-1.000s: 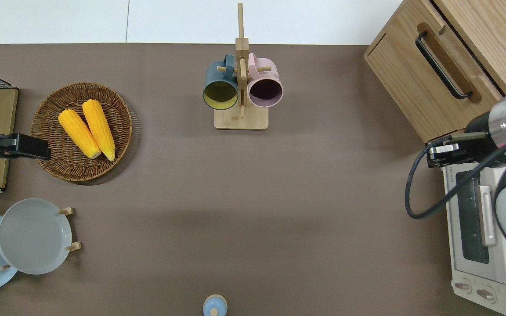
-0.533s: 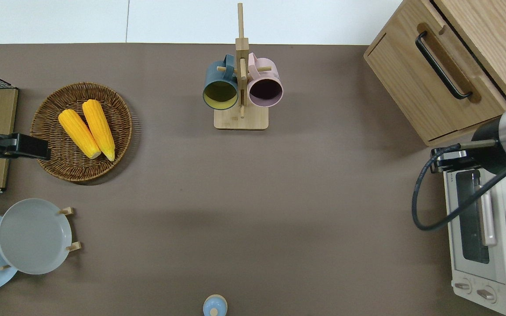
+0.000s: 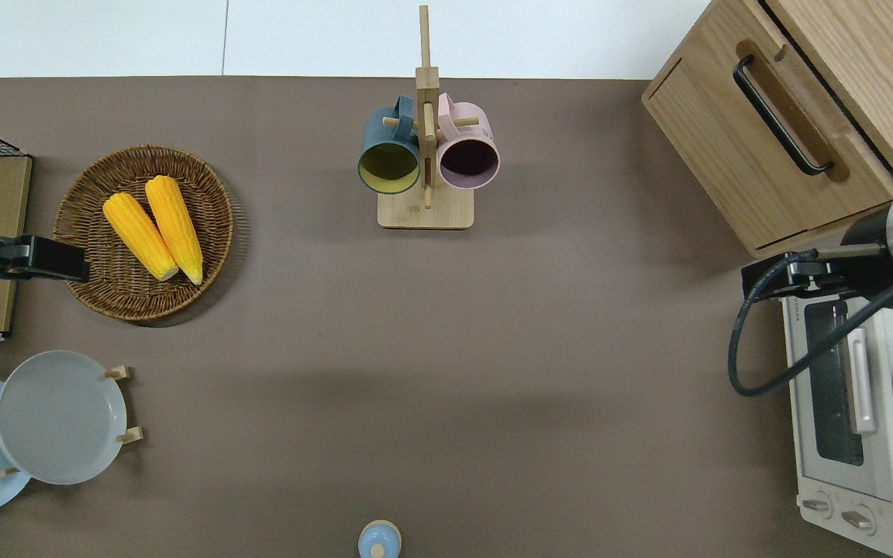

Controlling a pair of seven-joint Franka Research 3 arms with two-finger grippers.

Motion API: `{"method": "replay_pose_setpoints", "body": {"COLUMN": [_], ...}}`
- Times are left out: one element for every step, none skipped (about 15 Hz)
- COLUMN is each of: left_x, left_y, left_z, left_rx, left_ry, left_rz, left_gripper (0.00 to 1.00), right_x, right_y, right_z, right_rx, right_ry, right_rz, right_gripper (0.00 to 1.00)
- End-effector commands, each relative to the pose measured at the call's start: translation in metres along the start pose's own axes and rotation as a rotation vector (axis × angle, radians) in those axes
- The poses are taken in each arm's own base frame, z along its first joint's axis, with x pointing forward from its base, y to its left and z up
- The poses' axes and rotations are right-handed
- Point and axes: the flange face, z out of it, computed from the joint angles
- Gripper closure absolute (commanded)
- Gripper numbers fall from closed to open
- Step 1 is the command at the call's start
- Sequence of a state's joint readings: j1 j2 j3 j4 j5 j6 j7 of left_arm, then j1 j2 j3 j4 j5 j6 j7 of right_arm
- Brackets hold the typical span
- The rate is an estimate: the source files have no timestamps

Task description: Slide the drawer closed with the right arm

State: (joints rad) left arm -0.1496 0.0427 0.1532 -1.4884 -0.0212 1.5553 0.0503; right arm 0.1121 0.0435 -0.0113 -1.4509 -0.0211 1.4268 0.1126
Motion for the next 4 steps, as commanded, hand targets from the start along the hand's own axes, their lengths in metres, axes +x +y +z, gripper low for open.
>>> {"method": "replay_pose_setpoints", "body": {"left_x": [0.0044, 0.0044, 0.0044, 0.0044], "left_y": [-0.0002, -0.0002, -0.0002, -0.0002], "left_z": [-0.0024, -0.0024, -0.0024, -0.0024], "left_rx": [0.016, 0.016, 0.016, 0.016], "left_ry": [0.007, 0.007, 0.007, 0.007], "left_rz": [0.009, 0.009, 0.009, 0.009], "left_gripper": [0.0, 0.0, 0.0, 0.0], "right_x": [-0.0016, -0.0009, -0.0002, 0.0007], "right_y": [0.0091, 0.011, 0.011, 0.01], "right_z": [0.0005, 0.0014, 0.0007, 0.0016], "right_rx": [-0.003, 0.001, 0.002, 0.001], "right_ry": [0.005, 0.003, 0.006, 0.004], "right_rz": [0.039, 0.042, 0.042, 0.042], "right_gripper": [0.015, 0.015, 0.015, 0.015]}}
